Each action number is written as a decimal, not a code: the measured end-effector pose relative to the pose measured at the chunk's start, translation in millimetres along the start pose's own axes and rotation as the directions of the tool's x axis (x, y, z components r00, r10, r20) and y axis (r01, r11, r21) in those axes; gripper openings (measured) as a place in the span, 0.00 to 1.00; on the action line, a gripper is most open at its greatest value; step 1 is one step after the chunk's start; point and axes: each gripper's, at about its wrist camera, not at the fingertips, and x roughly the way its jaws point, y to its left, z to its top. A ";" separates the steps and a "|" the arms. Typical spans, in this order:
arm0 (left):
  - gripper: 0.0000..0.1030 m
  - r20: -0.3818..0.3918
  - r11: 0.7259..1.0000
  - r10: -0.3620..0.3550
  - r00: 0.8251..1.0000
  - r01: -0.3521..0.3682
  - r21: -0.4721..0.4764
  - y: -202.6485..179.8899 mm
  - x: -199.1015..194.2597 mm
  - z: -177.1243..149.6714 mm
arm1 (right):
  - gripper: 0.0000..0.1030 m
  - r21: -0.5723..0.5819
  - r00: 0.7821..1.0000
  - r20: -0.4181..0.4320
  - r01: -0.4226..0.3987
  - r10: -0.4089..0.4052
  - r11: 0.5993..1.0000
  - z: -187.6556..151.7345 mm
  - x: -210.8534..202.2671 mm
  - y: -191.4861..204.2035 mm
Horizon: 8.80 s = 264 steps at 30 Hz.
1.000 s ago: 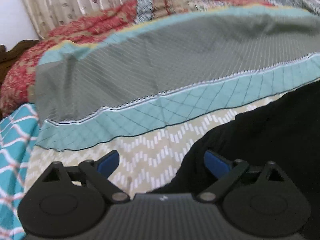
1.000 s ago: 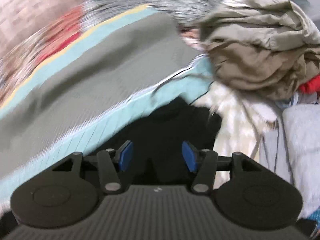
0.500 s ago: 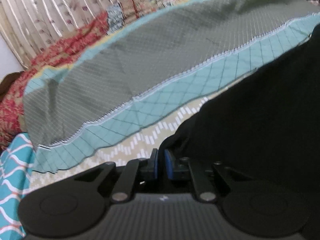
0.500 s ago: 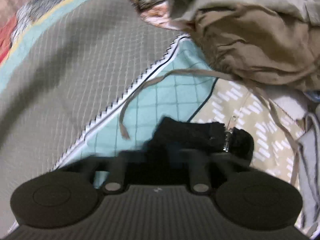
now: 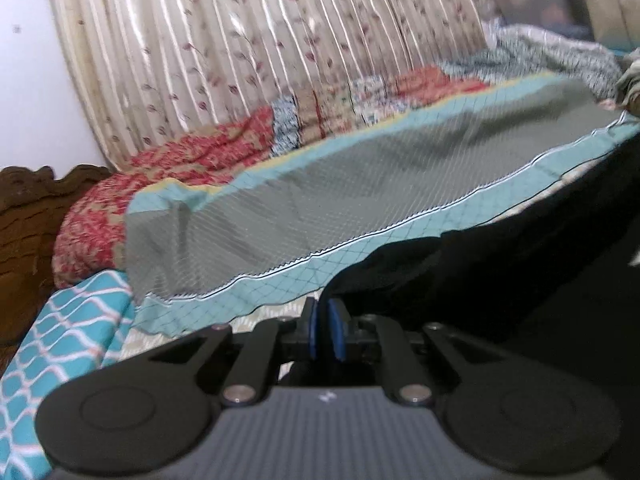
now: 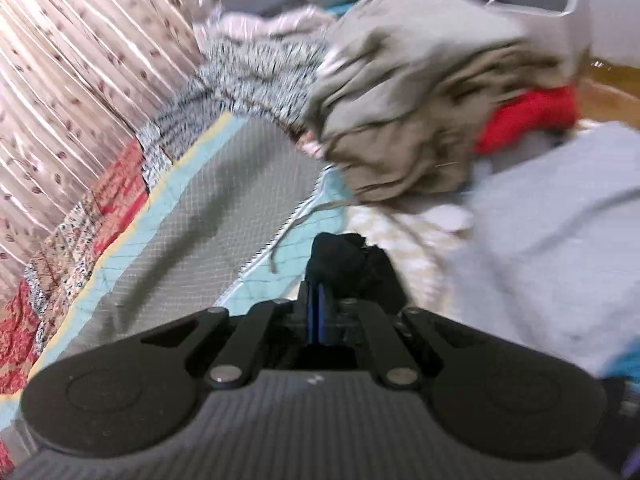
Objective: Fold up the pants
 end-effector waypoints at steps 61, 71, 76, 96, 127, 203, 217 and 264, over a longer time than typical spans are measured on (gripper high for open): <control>0.49 -0.187 0.796 -0.412 0.892 0.252 -0.550 -96.4 -21.7 -10.5 | 0.85 0.176 0.969 0.228 -0.136 0.094 0.975 -167.1 -130.6 -233.6; 0.51 -0.257 0.837 -0.430 0.866 0.275 -0.473 -139.2 -19.8 12.3 | 0.43 0.163 0.976 0.168 -0.165 0.137 0.973 -171.3 -103.4 -221.1; 0.51 -0.266 0.839 -0.431 0.862 0.274 -0.470 -141.5 -18.5 14.9 | 0.22 0.035 0.969 0.181 -0.179 0.170 0.983 -167.7 -117.8 -199.3; 0.53 -0.173 0.746 -0.516 0.839 0.341 -0.572 -118.9 -37.3 -18.1 | 0.49 -0.647 0.849 -0.457 -0.523 0.266 0.555 -330.1 -107.9 47.4; 0.75 -0.054 0.447 -0.283 0.958 0.082 -0.891 51.4 -88.5 -145.9 | 0.43 -0.524 0.583 -0.718 -0.813 0.380 0.254 -408.5 -138.7 246.3; 0.77 -0.182 0.694 -0.578 0.796 0.361 -0.623 -106.7 6.0 -61.2 | 0.47 -0.519 0.806 -0.366 -0.592 0.466 0.617 -310.5 -173.5 121.9; 0.82 -0.197 0.699 -0.602 0.774 0.391 -0.599 -115.4 27.6 -38.2 | 0.66 -0.434 0.928 -0.098 -0.366 0.360 0.823 -210.3 -132.7 9.7; 0.42 -0.111 0.770 -0.357 0.927 0.225 -0.597 -47.7 5.3 -13.9 | 0.44 -0.555 0.766 -0.504 -0.641 0.398 0.530 -311.3 -73.9 111.6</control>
